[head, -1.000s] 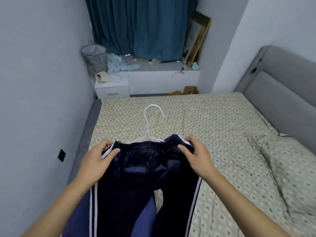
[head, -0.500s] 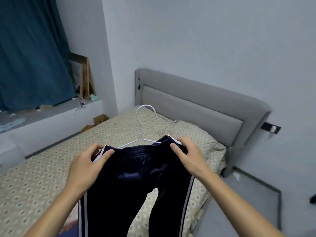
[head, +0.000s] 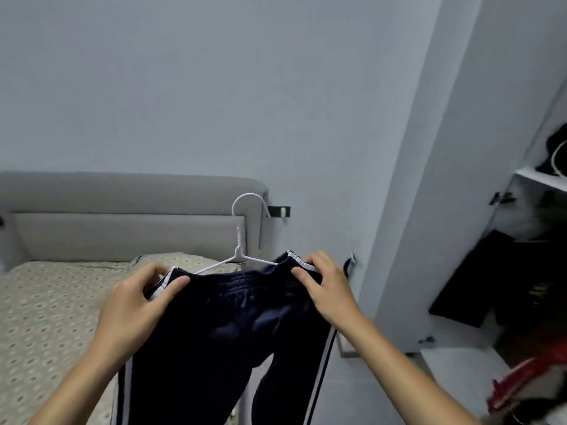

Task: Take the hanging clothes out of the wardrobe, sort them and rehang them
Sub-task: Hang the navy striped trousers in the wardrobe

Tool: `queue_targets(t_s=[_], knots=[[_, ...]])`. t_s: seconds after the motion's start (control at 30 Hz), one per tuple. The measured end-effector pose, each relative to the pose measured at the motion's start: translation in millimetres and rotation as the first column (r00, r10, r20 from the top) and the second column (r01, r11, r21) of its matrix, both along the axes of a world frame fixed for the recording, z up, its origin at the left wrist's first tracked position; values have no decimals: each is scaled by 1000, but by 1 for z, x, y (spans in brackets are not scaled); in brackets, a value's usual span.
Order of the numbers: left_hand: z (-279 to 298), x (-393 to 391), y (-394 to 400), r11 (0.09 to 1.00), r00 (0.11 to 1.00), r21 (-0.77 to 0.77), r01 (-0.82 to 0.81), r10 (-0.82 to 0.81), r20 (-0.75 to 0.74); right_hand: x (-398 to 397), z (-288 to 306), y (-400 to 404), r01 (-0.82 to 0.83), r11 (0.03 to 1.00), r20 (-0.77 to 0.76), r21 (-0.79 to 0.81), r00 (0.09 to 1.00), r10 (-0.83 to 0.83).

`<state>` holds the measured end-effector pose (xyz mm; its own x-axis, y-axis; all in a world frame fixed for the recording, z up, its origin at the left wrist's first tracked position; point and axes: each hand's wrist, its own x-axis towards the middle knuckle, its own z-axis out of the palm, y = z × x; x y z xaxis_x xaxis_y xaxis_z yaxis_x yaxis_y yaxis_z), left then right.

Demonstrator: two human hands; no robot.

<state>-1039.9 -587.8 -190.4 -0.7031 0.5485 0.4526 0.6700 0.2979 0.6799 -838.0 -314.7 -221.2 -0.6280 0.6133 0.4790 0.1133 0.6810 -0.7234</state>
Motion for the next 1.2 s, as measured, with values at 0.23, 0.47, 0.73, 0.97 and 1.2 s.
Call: queue_targets(t_s=[0.23,0.47,0.73,0.97,1.2], knots=[[3,57,178,969,969,11,248,-247,-24,116,11,126,262,965,-1,31,965,-262],[-6,99,309,910,910,5,415,-415,-4,194,10,207,450,888,-30,92,893,-450],[-22,115,443,799,798,44,600,-601,40,240,1,285,625,768,-3,141,776,-631],[-23,132,555,693,691,11,721,-720,60,265,0,347,744,659,-11,111,664,-747],[-31,167,662,609,608,-13,793,-791,71,298,-13,418,823,566,-4,50,567,-824]])
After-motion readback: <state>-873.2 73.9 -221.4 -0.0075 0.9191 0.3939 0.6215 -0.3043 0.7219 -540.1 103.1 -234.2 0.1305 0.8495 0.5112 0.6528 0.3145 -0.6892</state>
